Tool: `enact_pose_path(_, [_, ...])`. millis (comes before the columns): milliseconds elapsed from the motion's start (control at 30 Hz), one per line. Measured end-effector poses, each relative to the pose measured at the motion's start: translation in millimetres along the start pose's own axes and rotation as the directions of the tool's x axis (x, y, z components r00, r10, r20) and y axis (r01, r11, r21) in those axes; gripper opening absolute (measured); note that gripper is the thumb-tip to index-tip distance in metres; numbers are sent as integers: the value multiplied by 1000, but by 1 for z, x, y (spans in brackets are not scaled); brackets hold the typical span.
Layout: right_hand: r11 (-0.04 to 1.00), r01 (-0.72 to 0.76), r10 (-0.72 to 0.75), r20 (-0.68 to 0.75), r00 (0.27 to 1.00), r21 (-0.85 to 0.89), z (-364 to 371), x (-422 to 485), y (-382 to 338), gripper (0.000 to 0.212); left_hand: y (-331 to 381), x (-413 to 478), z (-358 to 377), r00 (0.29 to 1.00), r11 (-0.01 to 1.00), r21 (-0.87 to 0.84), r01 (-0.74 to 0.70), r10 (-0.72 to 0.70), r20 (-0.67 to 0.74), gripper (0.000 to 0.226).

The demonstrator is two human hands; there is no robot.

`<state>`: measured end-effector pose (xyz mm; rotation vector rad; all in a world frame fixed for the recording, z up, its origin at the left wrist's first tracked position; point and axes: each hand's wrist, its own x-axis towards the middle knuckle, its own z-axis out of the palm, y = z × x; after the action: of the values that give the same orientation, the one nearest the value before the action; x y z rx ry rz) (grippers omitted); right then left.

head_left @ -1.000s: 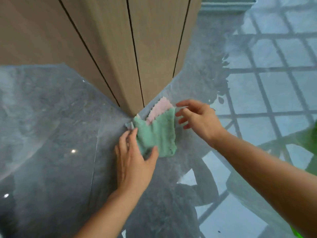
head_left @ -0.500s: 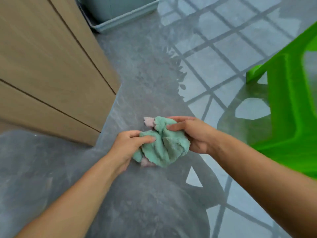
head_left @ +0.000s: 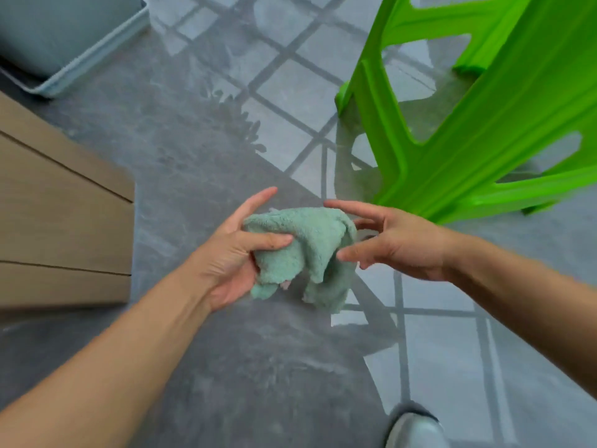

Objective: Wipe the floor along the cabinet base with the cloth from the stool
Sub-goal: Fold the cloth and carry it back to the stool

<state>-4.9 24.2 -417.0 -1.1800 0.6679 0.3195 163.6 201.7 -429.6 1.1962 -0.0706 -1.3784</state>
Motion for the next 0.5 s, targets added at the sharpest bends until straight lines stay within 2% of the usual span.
enact_pose_path(67, [962,-36,41,14,999,-270,15,-34,-14,44,22,-30,27,999,993,114,18,-22,38,79])
enact_pose_path(100, [954,-34,36,2,999,-297,25,-52,-23,34,37,-46,45,998,990,134,33,-40,48,76])
enact_pose_path(167, [980,3,-19,-79,997,-201,43,-91,-44,30,72,-73,84,998,998,8,67,-67,-5,59])
enact_pose_path(233, [999,51,-49,-177,983,7,59,-136,-73,34,106,-99,124,973,969,-229,87,-132,-188,41])
enact_pose_path(267, [987,71,-40,-207,977,147,66,-159,-90,36,119,-112,143,942,958,-274,84,-166,-292,49])
enact_pose_path(300, [954,83,-20,-215,976,289,72,-182,-108,39,131,-128,165,908,964,-233,126,-206,-365,56])
enact_pose_path(367, [869,85,20,-205,978,488,77,-226,-144,46,149,-161,210,893,944,-46,326,-323,-313,59])
enact_pose_path(433, [848,76,46,-216,975,524,71,-264,-178,44,163,-187,255,894,897,104,430,-407,-190,63])
enact_pose_path(500, [888,79,48,-262,964,454,57,-293,-205,37,178,-195,290,918,899,211,383,-346,-194,73])
